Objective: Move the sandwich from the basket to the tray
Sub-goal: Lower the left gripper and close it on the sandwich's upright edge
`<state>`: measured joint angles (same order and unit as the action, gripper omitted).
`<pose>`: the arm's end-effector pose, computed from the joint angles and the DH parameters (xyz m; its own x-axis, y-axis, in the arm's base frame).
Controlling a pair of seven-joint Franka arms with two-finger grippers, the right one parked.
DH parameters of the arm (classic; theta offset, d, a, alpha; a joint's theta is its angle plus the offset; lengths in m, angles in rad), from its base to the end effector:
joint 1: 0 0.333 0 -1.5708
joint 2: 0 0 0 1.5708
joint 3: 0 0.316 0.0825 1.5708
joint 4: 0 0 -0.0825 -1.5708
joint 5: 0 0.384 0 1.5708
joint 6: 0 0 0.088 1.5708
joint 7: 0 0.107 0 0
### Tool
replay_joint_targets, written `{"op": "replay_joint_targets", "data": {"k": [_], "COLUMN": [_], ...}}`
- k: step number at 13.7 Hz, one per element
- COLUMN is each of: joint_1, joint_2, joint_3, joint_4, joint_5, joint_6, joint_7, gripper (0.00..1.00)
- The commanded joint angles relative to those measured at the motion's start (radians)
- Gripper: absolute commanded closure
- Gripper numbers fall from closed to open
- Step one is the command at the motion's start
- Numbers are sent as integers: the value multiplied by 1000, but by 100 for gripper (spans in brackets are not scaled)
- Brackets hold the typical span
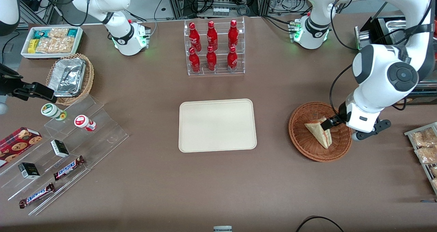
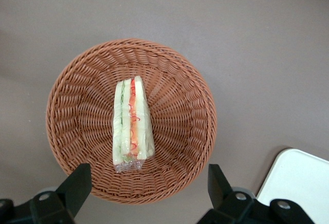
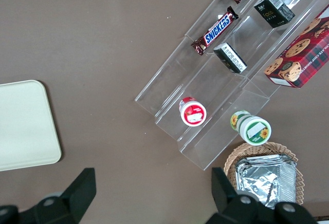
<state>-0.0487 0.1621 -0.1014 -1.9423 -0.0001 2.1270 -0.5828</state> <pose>0.5889 -0.0871 0.4027 0.9071 0.4208 0.0105 0.4205 -0.9069 0.0266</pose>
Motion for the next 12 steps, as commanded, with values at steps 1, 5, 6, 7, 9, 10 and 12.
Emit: {"op": "replay_joint_targets", "data": {"k": [1,5,6,7,9,10,12], "joint_1": [1,3,7,10,12,12,12], "joint_2": [-42,-29,-27,-24,-1,11,37], "joint_3": [2,5,6,8,9,9,9], "joint_4": [-134,-208,-225,-243,-248,-248,-251], "joint_5": [17,34,38,38,38,38,38], "joint_6": [126,192,212,238,260,269,304], "joint_7": [-42,-42,-42,-43,-43,-43,-43], "gripper": [0,0,0,0,0,0,0]}}
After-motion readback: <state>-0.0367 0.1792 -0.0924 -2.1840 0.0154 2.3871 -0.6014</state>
